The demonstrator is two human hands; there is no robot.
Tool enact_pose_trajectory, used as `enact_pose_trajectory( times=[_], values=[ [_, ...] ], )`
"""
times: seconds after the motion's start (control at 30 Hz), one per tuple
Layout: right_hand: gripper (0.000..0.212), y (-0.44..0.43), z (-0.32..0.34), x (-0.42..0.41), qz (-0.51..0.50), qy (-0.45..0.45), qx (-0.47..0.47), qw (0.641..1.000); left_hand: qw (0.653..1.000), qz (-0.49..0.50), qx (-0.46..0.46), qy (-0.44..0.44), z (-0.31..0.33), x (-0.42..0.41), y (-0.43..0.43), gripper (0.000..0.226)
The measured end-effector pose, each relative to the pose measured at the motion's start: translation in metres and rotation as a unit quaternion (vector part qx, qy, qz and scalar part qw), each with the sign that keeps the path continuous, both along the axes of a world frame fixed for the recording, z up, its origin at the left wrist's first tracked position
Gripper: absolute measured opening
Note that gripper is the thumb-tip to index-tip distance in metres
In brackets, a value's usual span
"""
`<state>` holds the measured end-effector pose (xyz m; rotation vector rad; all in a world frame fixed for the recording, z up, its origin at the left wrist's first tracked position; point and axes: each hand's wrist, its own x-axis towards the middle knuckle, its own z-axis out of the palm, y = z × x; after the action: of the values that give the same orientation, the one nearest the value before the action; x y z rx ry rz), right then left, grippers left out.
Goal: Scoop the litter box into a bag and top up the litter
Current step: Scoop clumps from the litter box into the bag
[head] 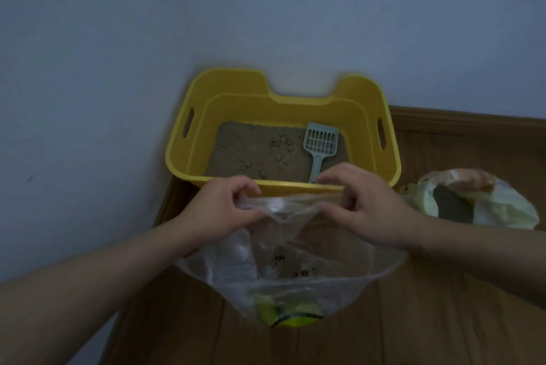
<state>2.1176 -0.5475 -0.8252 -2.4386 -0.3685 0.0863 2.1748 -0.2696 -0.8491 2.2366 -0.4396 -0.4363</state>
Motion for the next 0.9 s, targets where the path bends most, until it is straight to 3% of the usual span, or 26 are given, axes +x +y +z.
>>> enact_pose_trajectory(
  times=[0.23, 0.5, 0.77, 0.9],
  values=[
    [0.038, 0.005, -0.003, 0.062, -0.071, -0.013, -0.018, 0.997, 0.997, 0.051, -0.038, -0.040, 0.003, 0.009, 0.001, 0.032],
    [0.037, 0.007, -0.030, 0.101, -0.097, 0.079, -0.080, 0.989, 0.994, 0.060, -0.086, -0.037, 0.009, 0.022, -0.010, 0.037],
    [0.042, 0.018, -0.068, 0.145, -0.101, 0.224, -0.259, 0.934, 0.991, 0.071, -0.104, -0.041, 0.008, 0.028, -0.004, 0.033],
    [0.034, 0.013, -0.083, 0.157, -0.097, 0.260, -0.291, 0.916, 0.987, 0.090, -0.118, -0.054, 0.005, 0.031, -0.002, 0.033]
  ],
)
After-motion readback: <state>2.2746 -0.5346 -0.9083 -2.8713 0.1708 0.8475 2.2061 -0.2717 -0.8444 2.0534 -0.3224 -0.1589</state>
